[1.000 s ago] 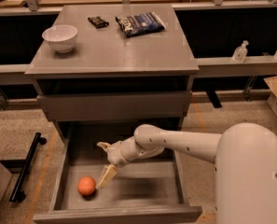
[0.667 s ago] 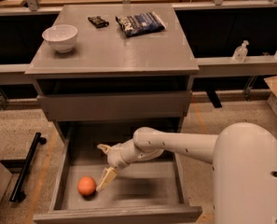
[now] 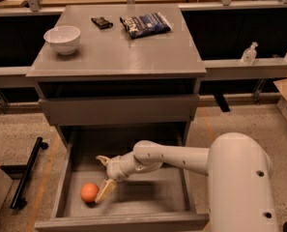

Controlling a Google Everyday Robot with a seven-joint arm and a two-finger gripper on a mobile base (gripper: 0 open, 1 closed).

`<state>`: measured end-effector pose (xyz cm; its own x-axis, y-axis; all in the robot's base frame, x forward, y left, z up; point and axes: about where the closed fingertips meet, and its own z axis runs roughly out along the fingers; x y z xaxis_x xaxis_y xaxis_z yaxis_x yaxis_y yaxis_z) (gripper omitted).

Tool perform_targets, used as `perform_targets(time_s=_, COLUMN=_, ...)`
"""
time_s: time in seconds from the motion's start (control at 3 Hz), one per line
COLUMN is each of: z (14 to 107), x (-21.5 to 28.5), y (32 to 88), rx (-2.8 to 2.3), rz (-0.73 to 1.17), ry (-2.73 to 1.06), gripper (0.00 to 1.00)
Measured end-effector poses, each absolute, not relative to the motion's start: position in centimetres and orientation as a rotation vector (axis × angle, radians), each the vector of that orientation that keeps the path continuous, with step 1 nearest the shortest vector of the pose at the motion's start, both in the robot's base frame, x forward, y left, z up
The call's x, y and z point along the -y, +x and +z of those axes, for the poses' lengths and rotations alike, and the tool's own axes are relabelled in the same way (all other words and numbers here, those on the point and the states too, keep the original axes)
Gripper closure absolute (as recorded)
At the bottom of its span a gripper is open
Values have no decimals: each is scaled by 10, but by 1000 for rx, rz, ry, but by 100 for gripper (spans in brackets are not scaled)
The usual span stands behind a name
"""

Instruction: Pick orange from middle drawer and place on counter

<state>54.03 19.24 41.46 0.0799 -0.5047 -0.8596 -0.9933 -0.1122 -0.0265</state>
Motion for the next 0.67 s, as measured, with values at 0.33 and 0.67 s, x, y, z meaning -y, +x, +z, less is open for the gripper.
perform_targets(time_s=0.33, z=393, x=-209, y=536, rx=-1480, rz=991, ry=-1683, gripper=0)
perform_targets(time_s=0.67, z=375, x=-227, y=527, rx=-1457, rz=1059, ry=-1668, gripper=2)
